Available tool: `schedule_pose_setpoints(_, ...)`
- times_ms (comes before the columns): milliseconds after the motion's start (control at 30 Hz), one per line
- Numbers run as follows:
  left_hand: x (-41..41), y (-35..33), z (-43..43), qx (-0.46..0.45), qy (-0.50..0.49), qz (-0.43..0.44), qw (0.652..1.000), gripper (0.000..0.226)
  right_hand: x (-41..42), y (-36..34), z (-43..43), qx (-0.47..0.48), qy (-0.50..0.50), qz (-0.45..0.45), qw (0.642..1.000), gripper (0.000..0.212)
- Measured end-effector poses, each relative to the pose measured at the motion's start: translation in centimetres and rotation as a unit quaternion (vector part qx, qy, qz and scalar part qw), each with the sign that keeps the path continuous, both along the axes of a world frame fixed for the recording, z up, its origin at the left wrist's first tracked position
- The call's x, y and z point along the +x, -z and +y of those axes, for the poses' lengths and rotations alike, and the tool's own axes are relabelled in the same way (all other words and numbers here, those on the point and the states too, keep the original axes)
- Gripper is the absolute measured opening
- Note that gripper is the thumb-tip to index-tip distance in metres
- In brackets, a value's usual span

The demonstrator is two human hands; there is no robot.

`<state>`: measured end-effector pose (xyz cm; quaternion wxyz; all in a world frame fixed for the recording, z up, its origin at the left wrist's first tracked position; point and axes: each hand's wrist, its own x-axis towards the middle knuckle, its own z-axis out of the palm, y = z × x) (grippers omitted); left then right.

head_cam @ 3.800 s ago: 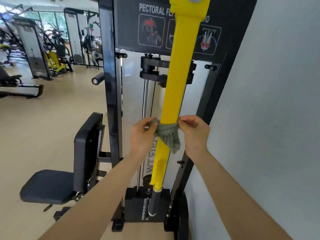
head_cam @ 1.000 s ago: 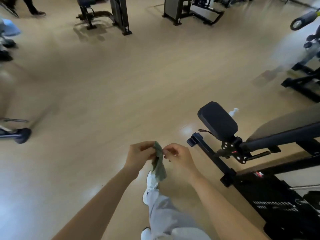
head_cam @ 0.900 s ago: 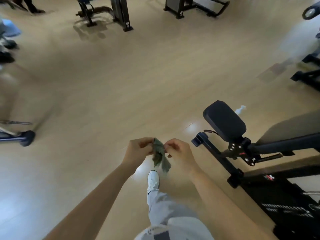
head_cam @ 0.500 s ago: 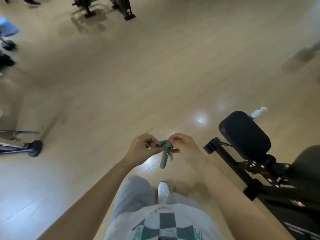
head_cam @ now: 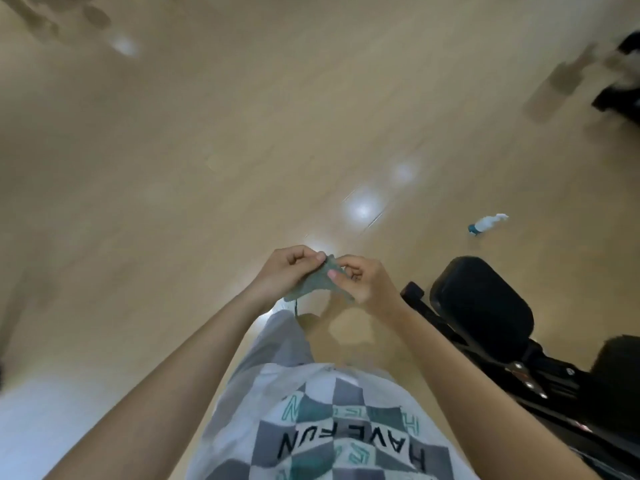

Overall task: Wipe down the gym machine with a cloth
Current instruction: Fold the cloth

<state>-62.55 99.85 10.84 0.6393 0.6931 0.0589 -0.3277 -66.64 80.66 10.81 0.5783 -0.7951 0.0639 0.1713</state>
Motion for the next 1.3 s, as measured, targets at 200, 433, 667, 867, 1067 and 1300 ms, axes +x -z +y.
schedule_pose_setpoints(200, 15.6, 1.5, -2.1, 0.012, 0.208, 0.005, 0.978, 0.013, 12.4, 0.0, -4.1, 0.082, 0.166, 0.091, 0.979, 0.024)
schedule_pose_setpoints(433, 31.9, 4.3, -11.3, 0.093, 0.291, -0.02, 0.952, 0.011, 23.3, 2.8, -13.9, 0.121, 0.322, 0.103, 0.933, 0.022)
schedule_pose_setpoints(667, 43.9, 6.3, -26.6, 0.078, 0.274, -0.012, 0.959, 0.004, 31.1, 6.4, -27.4, 0.137, 0.442, 0.116, 0.879, 0.021)
schedule_pose_setpoints(867, 50.6, 6.0, -42.3, 0.108, 0.339, -0.072, 0.932, 0.01, 34.7, 7.2, -39.1, 0.048, 0.53, 0.121, 0.838, 0.021)
schedule_pose_setpoints(1067, 54.8, 8.0, -59.2, 0.15, 0.409, -0.16, 0.886, 0.01, 36.5, 8.4, -50.1, 0.1, 0.664, 0.134, 0.729, 0.009)
schedule_pose_setpoints(1300, 55.7, 11.7, -79.0, 0.122, 0.521, -0.026, 0.845, 0.011, 36.5, 10.7, -61.7, 0.212, 0.802, 0.117, 0.546, 0.011)
